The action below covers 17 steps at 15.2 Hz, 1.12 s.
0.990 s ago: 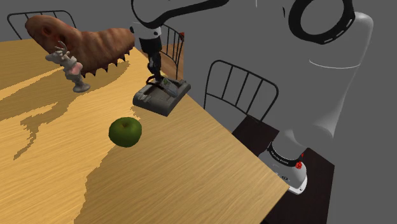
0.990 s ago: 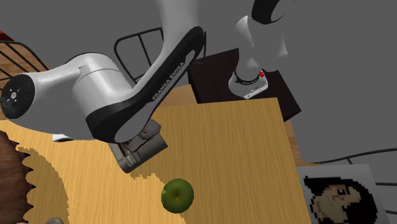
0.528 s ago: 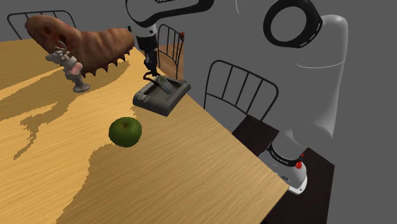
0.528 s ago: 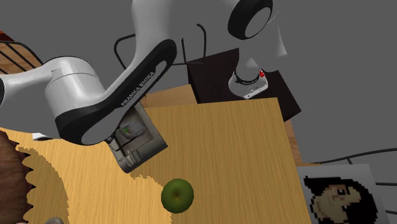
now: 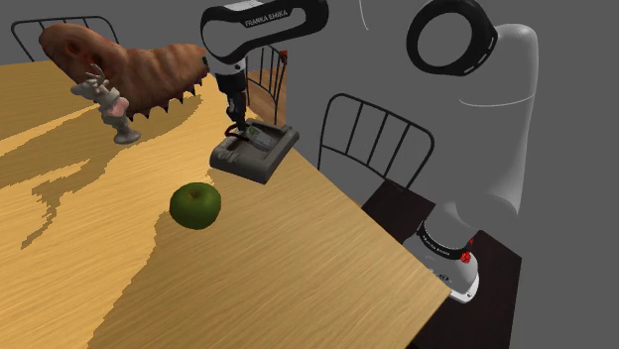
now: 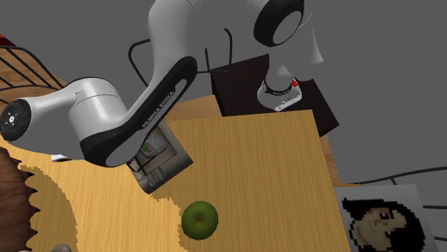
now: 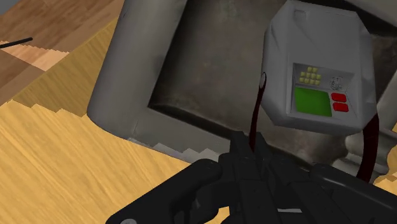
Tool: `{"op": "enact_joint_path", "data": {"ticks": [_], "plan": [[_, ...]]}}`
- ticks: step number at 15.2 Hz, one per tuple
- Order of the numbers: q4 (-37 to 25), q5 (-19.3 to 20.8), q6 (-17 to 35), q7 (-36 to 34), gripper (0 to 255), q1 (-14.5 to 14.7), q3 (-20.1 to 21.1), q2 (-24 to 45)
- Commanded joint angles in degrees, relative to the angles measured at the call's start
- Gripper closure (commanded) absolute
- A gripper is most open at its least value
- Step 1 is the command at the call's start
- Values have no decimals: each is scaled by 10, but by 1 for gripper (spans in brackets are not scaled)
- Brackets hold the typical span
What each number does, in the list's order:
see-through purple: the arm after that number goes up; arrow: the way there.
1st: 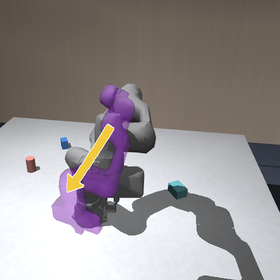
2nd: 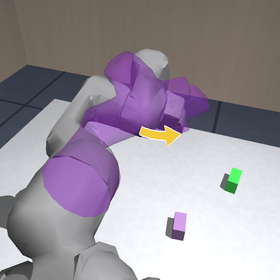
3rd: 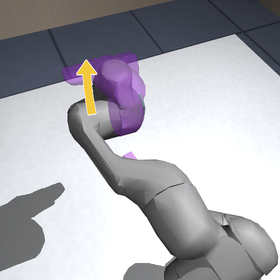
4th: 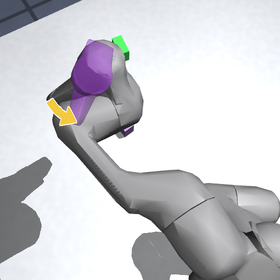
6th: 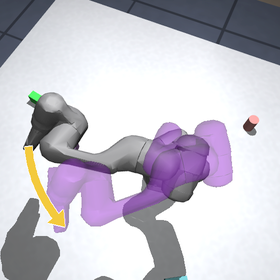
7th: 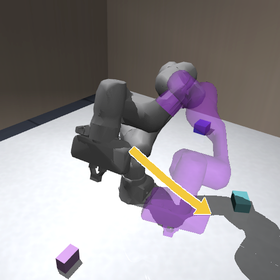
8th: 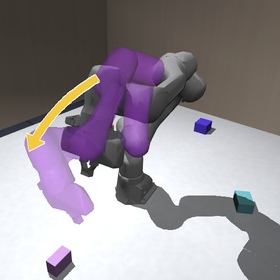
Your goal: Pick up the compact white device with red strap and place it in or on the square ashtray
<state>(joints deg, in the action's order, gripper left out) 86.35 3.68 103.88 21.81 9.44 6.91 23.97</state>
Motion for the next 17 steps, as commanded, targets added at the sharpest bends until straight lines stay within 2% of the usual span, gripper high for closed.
{"op": "enact_joint_path", "data": {"ticks": [1, 8, 9, 14, 17], "plan": [[10, 0, 12, 0, 255, 0, 0, 4], [10, 0, 12, 0, 255, 0, 0, 4], [10, 0, 12, 0, 0, -1, 0, 4], [10, 0, 12, 0, 0, 0, 0, 4], [-47, 0, -45, 1, 0, 1, 0, 4]]}}
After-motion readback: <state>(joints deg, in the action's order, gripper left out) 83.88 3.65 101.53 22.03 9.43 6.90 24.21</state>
